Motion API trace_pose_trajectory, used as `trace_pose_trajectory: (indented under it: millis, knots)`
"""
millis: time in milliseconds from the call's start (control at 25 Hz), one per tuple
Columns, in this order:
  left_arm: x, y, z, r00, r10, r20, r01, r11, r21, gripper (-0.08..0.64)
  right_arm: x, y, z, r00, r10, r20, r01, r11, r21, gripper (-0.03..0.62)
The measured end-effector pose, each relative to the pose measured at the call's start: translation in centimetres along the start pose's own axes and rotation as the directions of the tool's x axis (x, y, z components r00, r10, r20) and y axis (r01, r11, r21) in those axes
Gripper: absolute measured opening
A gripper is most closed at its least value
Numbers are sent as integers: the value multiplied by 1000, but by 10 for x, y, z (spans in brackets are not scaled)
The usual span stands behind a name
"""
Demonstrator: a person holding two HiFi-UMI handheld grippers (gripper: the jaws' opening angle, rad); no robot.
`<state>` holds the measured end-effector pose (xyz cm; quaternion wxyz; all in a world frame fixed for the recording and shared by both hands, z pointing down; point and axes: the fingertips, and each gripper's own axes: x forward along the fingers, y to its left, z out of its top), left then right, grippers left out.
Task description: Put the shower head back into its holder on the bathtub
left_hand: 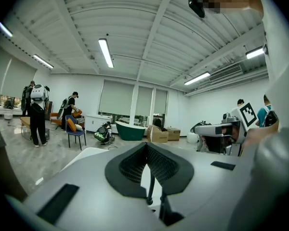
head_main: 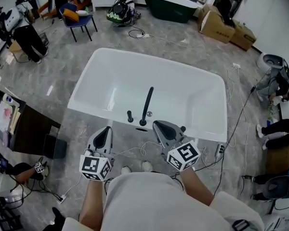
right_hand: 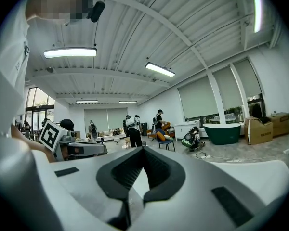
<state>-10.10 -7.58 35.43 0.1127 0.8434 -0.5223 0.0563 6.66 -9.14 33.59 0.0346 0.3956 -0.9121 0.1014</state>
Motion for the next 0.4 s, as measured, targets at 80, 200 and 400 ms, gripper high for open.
trace_pose_trajectory:
  millis: [80, 200, 400]
  knots:
    - [1, 1, -1, 1000, -4, -1, 4, 1000, 5, 11, -2, -3, -2, 1000, -15, -2, 15, 1000, 1, 17]
    - [0, 3, -1, 1000, -7, 4, 7, 1000, 6, 11, -5, -4, -3, 999, -33, -2, 33, 999, 3, 17]
    - [-1, 7, 1, 1000, -18, 20, 18, 1000, -2, 11, -2, -1, -4, 999, -44, 1, 44, 999, -7, 17]
